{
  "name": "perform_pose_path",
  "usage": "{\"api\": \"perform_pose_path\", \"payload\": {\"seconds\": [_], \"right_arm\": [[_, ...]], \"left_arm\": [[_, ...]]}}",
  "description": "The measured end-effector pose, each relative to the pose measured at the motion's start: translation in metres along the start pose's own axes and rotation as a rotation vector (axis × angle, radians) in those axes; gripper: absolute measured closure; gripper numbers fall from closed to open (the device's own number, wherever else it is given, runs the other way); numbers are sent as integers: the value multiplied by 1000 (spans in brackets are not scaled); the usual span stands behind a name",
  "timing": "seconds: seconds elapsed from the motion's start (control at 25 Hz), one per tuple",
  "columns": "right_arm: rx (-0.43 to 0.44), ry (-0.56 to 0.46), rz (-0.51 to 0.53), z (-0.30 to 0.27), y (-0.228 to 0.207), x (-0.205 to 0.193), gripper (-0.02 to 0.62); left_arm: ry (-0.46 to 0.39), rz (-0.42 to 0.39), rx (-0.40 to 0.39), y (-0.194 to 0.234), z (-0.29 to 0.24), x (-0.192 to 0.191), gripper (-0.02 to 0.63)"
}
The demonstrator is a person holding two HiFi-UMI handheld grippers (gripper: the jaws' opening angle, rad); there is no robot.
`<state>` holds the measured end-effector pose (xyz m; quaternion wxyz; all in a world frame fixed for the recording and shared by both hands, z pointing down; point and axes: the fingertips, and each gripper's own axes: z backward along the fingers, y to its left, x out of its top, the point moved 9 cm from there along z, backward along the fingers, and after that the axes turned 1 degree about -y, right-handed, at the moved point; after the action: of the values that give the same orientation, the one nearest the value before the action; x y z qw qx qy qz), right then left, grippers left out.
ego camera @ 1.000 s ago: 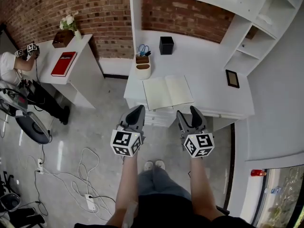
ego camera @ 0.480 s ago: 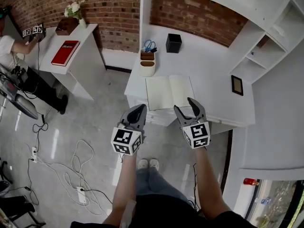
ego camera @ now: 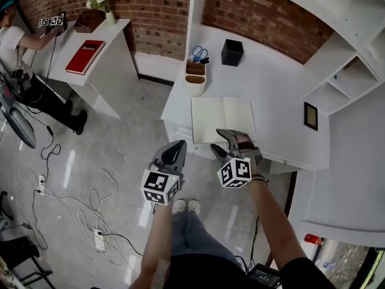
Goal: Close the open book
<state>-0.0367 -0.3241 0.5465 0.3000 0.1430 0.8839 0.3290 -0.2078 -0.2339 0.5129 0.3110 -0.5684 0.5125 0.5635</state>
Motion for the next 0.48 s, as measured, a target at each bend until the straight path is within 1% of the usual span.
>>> {"api": "perform_pose_path", "payload": {"seconds": [0.08, 0.2, 0.36, 0.48], "right_arm": [[44, 14, 101, -18, 16, 2, 353], [73, 38, 187, -41, 37, 2, 354], [65, 86, 252, -65, 56, -2, 354], [53, 136, 256, -79, 63, -8, 354]], "left_arm": [[15, 13, 14, 6, 1, -7, 598], [33, 28, 32, 15, 4, -16, 598], [43, 40, 52, 24, 8, -23, 598], [58, 31, 62, 27, 14, -26, 598]]}}
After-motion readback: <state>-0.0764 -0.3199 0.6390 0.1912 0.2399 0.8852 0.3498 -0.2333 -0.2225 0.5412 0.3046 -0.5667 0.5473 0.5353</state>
